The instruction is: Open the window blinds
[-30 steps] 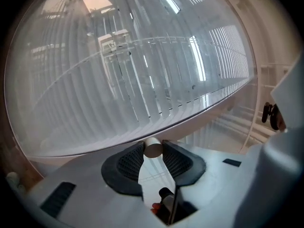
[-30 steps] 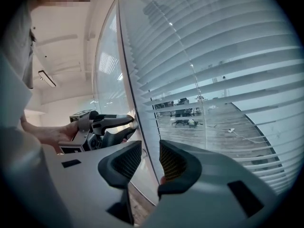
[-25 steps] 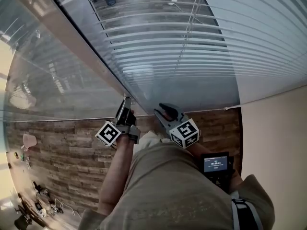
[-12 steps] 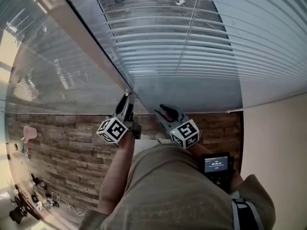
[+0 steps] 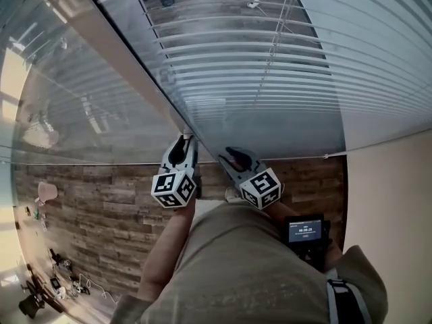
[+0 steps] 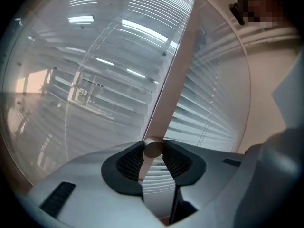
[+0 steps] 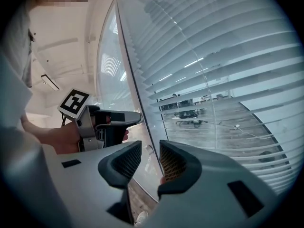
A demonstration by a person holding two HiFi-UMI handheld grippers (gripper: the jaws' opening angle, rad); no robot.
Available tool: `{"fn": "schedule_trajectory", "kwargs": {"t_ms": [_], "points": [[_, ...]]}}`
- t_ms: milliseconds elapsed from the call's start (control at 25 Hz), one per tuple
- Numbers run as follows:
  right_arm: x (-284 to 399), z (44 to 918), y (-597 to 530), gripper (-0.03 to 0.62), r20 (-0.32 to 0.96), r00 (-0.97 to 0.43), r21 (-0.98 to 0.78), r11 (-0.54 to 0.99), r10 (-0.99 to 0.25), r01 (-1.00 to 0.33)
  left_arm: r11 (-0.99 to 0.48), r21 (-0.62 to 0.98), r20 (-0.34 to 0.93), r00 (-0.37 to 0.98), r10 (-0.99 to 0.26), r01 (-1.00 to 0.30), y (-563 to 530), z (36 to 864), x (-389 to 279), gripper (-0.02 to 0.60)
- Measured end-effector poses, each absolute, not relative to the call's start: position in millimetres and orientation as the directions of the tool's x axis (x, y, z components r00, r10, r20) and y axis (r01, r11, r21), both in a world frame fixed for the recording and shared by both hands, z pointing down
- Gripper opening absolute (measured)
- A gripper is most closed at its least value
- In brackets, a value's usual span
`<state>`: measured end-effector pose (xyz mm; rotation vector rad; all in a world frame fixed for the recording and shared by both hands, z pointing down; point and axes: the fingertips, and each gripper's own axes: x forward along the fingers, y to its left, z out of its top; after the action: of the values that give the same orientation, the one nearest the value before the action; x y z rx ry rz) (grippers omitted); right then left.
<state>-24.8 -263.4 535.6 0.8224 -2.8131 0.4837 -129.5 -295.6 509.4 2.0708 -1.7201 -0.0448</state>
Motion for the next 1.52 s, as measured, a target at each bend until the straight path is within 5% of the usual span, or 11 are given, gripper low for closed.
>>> {"fn": "schedule_trajectory", "kwargs": {"t_ms": [680,1520], "points": [[-27.5,547.6,-260.9,0.126,0.265,-0.831,-0.277,0.786,-0.49,-0.552,-0.145,-0.153,0.305,0.093,-0.948,-0.978,-295.4,510.4,-119.0,0.138],[-22.1,544.1,-259.2,0.126,0.257,-0.838,-0.271,0.796,-0.481,-0.541,-0.132,-0.623,0.312,-0.09,-0.946,-0.771,-289.7,513.0,-117.9,0.138]]}}
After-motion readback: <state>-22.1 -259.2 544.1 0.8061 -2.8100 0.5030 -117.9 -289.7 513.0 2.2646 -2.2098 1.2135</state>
